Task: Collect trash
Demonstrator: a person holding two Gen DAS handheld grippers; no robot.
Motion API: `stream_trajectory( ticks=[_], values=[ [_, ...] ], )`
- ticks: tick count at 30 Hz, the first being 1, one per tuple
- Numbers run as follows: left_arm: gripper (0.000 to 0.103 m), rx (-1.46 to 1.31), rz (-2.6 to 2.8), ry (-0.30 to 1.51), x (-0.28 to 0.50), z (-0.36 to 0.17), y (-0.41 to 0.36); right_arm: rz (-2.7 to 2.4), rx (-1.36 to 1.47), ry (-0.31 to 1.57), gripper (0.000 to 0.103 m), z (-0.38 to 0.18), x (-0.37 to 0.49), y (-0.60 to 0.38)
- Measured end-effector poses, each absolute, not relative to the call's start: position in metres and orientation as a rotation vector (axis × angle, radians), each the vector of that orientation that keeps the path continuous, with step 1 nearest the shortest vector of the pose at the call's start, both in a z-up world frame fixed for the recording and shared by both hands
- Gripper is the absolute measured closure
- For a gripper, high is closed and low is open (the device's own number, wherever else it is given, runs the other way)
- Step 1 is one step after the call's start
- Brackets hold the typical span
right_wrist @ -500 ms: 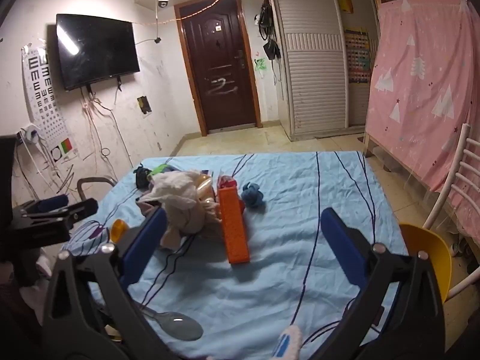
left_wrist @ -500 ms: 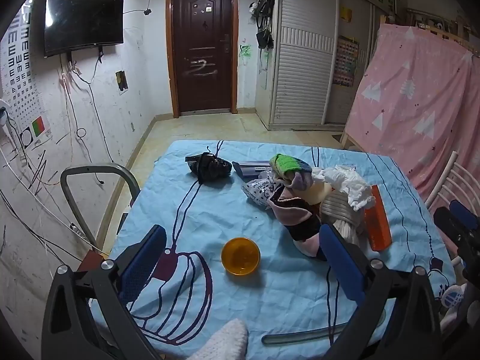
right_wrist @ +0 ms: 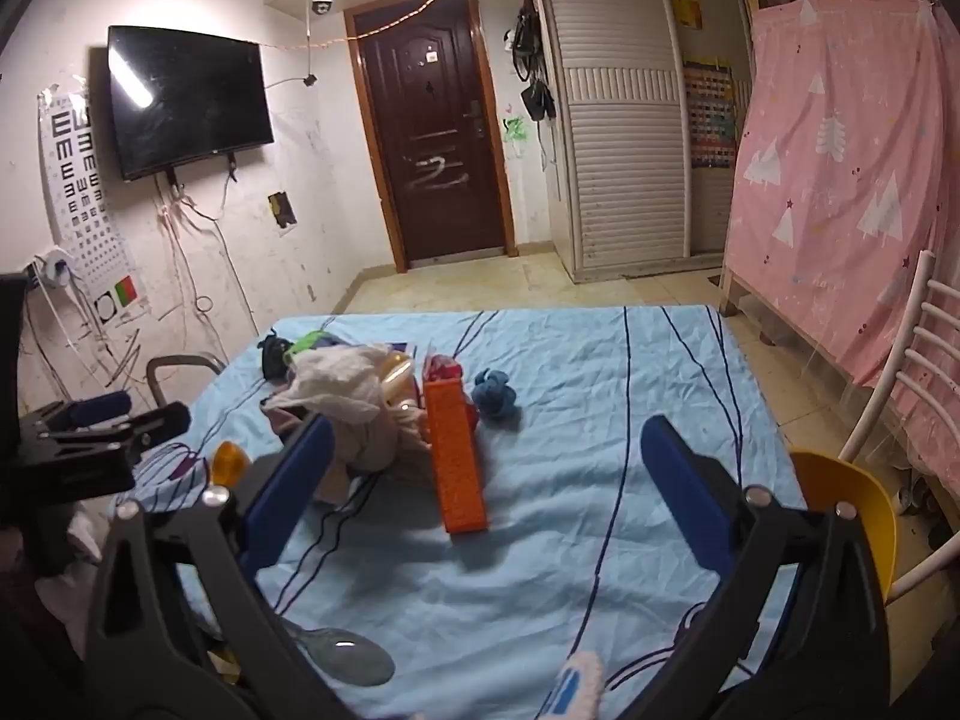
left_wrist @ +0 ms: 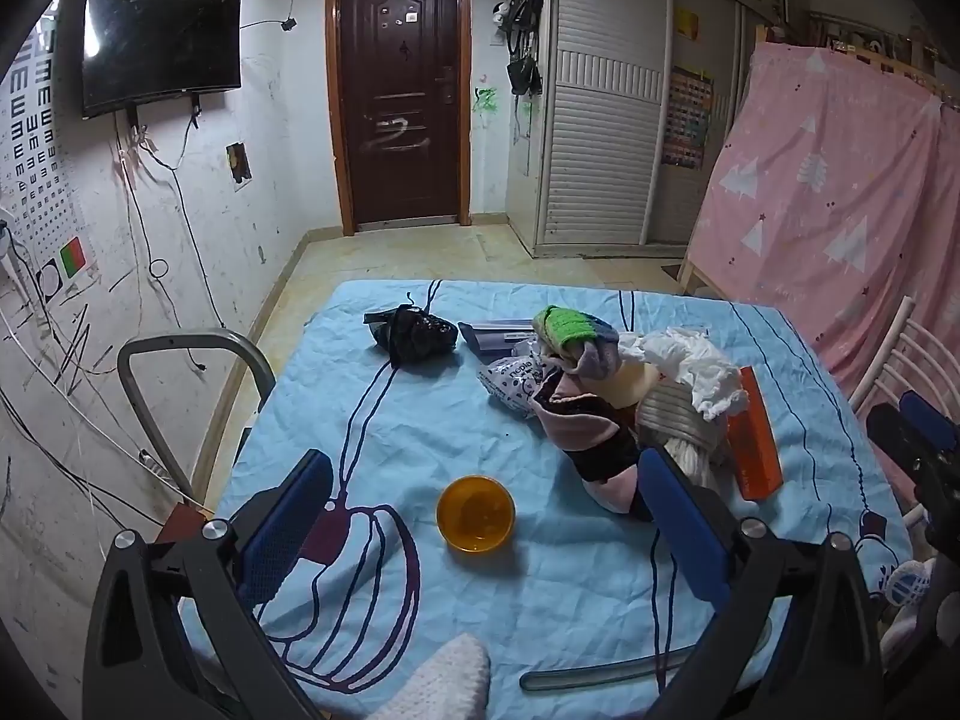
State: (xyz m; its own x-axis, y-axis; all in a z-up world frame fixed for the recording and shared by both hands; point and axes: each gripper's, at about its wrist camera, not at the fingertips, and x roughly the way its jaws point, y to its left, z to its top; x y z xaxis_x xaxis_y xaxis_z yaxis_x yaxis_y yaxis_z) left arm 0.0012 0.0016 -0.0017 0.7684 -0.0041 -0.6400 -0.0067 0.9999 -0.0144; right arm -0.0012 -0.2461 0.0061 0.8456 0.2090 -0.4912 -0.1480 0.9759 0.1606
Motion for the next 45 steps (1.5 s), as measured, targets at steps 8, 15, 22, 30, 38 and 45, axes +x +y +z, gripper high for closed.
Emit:
stream_trajectory(
  ticks=[8, 15, 22, 30, 38, 45],
  values=[
    [0.01, -0.003, 0.005, 0.698, 0.0018, -0.0006, -0.0052, 0.178, 0.114, 0.537, 0.005, 0.0073, -0.0038, -0.2482],
    [0.01, 0.004, 0.009, 0.704, 0.0044, -0.0003, -0.0052, 0.172, 0.107, 0.546, 0.005, 0.0063, 0.0022, -0.2487],
    [0.01, 0.01, 0.004, 0.7, 0.0053, 0.001, -0.0064, 0.169, 0.104, 0.545, 0.005, 0.0052, 0.0036, -0.248],
    [0.01, 0.015, 0.004, 0.697, 0.0044, 0.0021, -0.0077, 0.162, 0.1, 0.537, 0.005, 0.0057, 0.004, -0.2491],
    [0.01, 0.019, 0.003, 0.698, 0.0041, 0.0029, -0.009, 0.161, 0.097, 0.537, 0.005, 0.0065, 0.0034, -0.2488],
    [0.01, 0.02, 0.003, 0.699, 0.0039, 0.0026, -0.0099, 0.16, 0.096, 0.53, 0.005, 0.0067, 0.0031, -0.2496]
  ],
)
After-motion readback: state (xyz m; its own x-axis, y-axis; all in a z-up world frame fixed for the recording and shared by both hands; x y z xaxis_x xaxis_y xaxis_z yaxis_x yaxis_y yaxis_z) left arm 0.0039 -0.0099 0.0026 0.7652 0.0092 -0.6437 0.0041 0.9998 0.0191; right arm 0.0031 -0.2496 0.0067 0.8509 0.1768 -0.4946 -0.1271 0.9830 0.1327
